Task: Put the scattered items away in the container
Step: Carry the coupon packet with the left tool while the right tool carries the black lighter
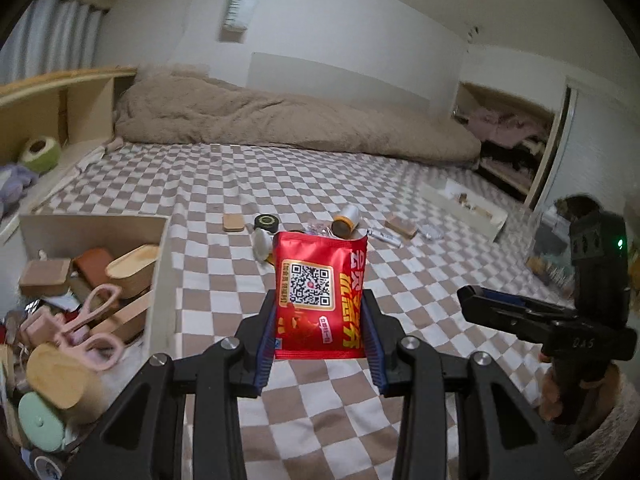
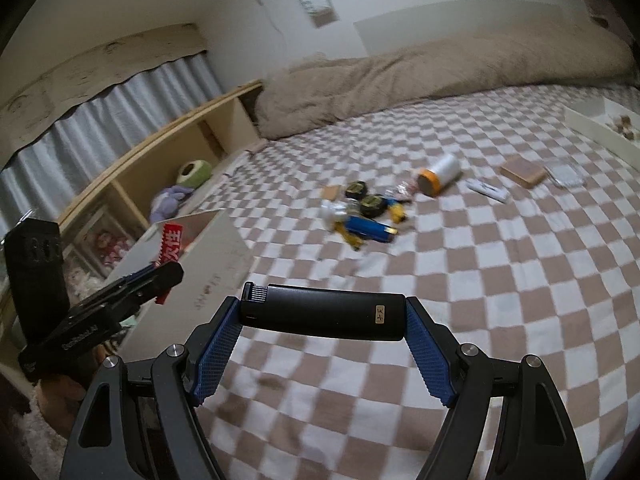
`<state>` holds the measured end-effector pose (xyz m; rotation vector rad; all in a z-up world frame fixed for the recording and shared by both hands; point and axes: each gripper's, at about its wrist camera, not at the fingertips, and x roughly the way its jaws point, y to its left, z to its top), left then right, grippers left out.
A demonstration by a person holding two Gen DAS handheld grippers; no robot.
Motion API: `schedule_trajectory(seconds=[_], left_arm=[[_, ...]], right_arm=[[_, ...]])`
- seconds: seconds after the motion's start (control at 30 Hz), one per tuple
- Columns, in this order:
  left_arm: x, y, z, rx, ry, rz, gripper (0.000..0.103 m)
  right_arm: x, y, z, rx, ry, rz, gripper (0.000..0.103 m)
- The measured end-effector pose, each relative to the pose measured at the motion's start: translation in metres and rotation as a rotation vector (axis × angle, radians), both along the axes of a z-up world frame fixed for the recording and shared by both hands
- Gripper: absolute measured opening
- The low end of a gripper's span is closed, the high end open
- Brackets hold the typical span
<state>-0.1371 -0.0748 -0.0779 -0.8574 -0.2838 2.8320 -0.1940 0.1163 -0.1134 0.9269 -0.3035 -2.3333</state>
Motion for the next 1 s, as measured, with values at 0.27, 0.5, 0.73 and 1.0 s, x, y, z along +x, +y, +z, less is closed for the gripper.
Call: schedule_trajectory(seconds=[0.27, 0.5, 0.73, 1.0], left_arm=[[0.036, -0.042, 0.030, -0.067, 0.043, 0.062, 0.038], [0.063, -0.093, 0.045, -0.173, 0.047, 0.169, 0.038], [0.076, -0.142, 0.030, -0.186, 0.000, 0.282, 0.038], [0.085, -0.177, 0.012, -0.222, -0.059, 0.337, 0.038]], right_arm=[[0.013, -0.041, 0.029, -0.056, 0.039, 0.081, 0.080], [0.025, -0.079, 0.045, -0.082, 0.054, 0.173, 0.080], [0.032, -0.116, 0.054, -0.084, 0.058, 0.247, 0.080], [0.038, -0.153, 0.059, -0.050, 0.056, 0.324, 0.080]])
